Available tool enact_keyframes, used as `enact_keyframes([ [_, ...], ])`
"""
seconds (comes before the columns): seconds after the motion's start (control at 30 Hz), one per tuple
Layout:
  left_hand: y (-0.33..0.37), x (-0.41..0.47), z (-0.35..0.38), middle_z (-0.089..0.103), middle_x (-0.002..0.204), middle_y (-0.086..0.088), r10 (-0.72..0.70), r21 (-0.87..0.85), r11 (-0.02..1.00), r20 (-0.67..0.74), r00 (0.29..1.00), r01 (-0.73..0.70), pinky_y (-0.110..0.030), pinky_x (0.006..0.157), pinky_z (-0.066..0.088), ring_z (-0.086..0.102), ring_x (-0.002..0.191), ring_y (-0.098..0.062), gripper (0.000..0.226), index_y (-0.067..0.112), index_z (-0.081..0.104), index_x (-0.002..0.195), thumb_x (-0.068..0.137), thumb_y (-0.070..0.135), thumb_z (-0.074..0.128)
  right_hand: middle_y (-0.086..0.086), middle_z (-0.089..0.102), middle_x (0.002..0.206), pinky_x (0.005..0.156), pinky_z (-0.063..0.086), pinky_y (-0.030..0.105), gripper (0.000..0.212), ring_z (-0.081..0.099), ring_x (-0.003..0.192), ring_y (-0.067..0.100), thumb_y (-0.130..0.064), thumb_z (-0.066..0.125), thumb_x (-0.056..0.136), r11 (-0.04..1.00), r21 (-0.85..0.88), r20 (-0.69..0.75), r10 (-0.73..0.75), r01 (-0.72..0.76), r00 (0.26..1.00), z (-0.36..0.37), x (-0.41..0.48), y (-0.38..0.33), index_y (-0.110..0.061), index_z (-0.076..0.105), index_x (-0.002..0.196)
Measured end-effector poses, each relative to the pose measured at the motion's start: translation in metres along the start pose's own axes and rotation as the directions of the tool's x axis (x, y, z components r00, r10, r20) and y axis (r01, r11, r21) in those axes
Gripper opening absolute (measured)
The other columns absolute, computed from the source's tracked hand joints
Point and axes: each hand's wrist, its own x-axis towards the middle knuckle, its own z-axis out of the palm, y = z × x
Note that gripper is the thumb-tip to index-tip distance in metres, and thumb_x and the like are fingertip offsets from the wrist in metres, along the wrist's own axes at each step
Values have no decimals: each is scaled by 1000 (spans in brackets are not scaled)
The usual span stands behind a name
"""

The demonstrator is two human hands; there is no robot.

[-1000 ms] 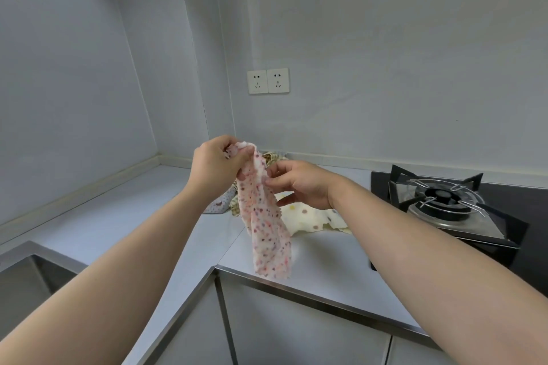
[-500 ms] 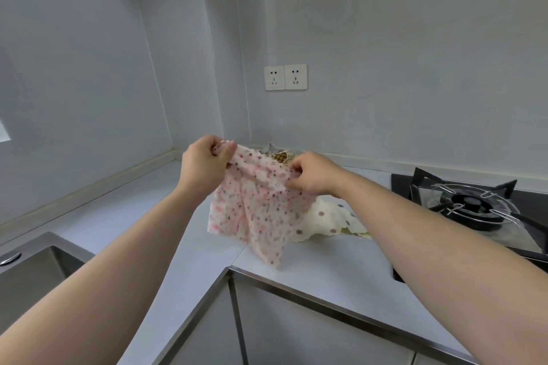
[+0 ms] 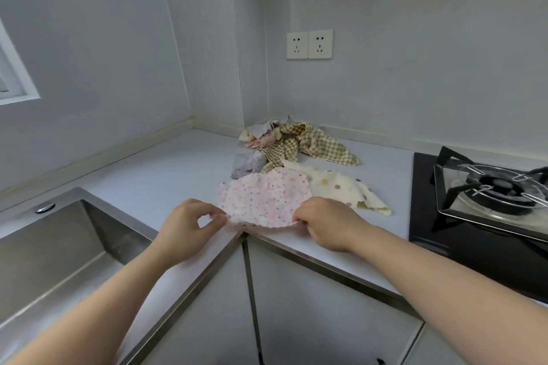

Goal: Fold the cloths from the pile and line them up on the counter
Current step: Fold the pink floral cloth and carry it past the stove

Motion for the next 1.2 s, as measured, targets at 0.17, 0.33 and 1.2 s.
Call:
enact_keyframes([
  [0.17, -12, -19, 8, 68, 103, 21, -20, 49, 999, 68, 997, 16, -24, 83, 44, 61, 97, -4, 15, 31, 72, 101, 95, 39, 60, -9, 67, 115, 103, 31, 33, 30, 57, 110, 13, -16, 48, 94, 1000, 3, -68, -23, 23, 997, 12, -11, -7, -27, 70, 112],
  [0.33, -14, -22, 3, 68, 81, 11, -52, 78, 996, 60, 997, 47, -31, 70, 50, 61, 74, -9, 20, 29, 63, 85, 97, 43, 55, -10, 71, 104, 92, 44, 33, 27, 62, 97, 13, -20, 51, 90, 995, 89, -91, -46, 54, 995, 8, -19, -11, -26, 72, 106],
  [1.2, -62, 80, 38, 59, 103, -1, -155, 154, 975, -60, 986, 163, -31, 86, 39, 52, 107, -28, 21, 23, 70, 112, 97, 29, 57, -7, 51, 126, 106, 25, 37, 27, 32, 125, 18, -35, 41, 97, 965, -20, -109, 258, -262, 960, 35, 71, 17, -25, 60, 114],
])
